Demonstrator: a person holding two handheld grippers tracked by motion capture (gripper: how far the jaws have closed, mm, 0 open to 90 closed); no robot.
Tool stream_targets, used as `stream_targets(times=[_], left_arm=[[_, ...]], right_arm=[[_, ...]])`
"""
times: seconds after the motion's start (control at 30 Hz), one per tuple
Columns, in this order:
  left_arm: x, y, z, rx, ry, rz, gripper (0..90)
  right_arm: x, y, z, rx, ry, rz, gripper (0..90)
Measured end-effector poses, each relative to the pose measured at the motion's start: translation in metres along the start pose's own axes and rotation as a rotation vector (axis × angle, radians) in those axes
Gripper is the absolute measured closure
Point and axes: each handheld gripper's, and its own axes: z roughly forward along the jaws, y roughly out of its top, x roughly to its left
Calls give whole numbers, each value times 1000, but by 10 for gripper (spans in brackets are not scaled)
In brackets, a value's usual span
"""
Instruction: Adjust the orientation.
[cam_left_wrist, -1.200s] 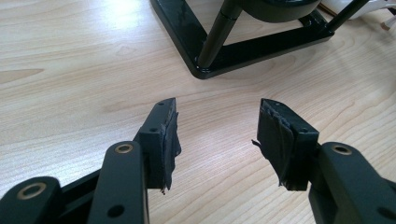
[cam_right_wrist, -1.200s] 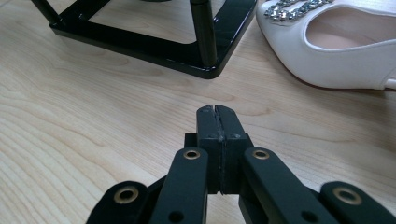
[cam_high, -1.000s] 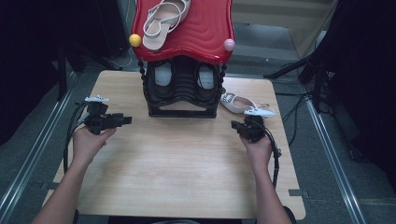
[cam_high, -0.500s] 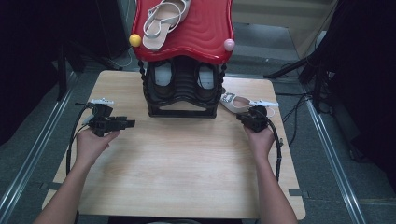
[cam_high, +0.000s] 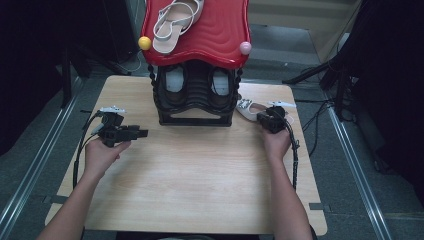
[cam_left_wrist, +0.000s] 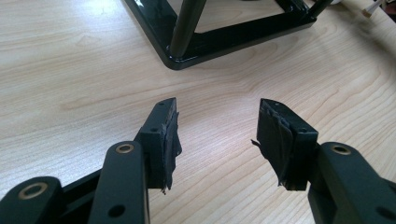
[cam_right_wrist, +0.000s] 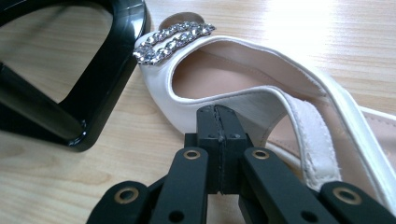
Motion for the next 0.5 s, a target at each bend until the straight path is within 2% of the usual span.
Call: stream_targets(times=[0.13, 0.23, 0.33, 0.37, 0.5], left_arm=[[0, 0, 2, 7, 2, 0, 485], [0, 0, 3, 10, 3, -2, 485], [-1, 0, 3, 10, 3, -3, 485], [-1, 0, 3, 9, 0, 0, 485], [0, 1, 3, 9, 0, -2, 485]], right_arm=[[-1, 1, 2, -10, 15, 37, 900], [-1, 0, -1, 11, 42, 47, 900], [-1, 0, -6, 36, 63, 42, 900], [-1, 1, -10, 40, 60, 25, 900], [-5, 8, -30, 22, 67, 15, 900]])
